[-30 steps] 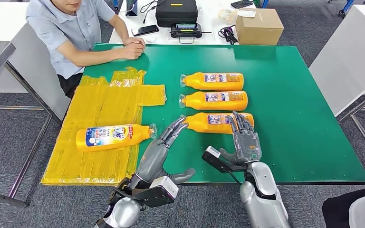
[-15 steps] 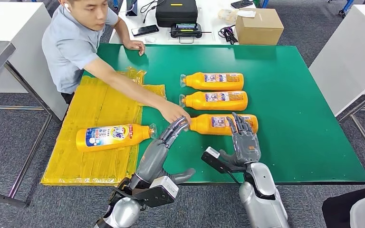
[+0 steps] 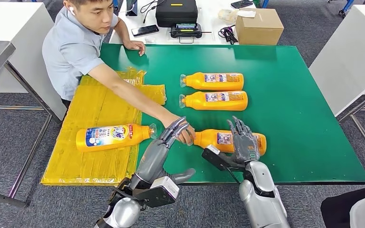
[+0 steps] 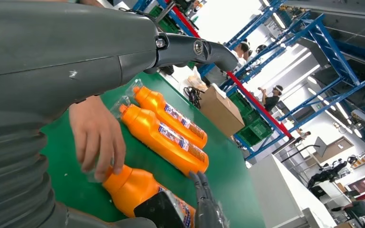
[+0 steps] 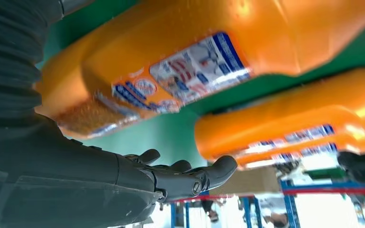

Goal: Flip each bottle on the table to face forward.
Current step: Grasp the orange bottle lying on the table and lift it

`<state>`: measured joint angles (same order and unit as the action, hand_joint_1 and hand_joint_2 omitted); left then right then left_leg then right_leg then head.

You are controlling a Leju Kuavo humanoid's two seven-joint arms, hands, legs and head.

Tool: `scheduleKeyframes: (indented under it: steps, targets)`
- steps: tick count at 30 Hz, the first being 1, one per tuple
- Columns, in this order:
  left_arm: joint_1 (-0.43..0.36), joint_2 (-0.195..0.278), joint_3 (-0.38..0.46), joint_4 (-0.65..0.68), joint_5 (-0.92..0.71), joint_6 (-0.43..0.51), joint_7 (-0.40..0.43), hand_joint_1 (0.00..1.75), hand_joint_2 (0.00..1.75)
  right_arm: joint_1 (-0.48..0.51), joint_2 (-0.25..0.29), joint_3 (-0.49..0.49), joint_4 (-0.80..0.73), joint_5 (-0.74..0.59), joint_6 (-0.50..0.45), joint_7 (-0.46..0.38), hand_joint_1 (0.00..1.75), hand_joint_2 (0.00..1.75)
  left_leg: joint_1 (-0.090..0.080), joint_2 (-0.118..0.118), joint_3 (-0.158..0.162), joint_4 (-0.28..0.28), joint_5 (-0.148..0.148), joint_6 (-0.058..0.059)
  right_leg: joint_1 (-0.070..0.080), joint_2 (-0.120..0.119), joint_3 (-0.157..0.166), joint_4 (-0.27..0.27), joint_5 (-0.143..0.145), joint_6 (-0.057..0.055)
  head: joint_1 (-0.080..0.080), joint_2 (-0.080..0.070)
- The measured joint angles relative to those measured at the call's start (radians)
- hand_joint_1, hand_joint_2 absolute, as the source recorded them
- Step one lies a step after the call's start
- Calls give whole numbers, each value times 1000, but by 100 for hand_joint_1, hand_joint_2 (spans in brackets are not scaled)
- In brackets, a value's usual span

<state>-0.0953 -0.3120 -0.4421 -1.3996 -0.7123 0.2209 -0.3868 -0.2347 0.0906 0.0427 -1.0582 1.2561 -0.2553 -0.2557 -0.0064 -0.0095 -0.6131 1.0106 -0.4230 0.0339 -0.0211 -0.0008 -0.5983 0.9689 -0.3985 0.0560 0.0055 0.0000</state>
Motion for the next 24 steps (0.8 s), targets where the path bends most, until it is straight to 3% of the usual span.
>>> scheduleKeyframes:
  steps: [23,24]
  targets:
    - [5,0,6,-6,-21,-12,0,0,175,-106,-49,-54,180,65,29,108,0,175,0,0,2,0,0,0,0,0,2,0,0,0,0,0]
    - [5,0,6,-6,-21,-12,0,0,175,-110,-50,-56,185,65,29,108,32,175,0,0,2,0,0,0,0,0,2,0,0,0,0,0]
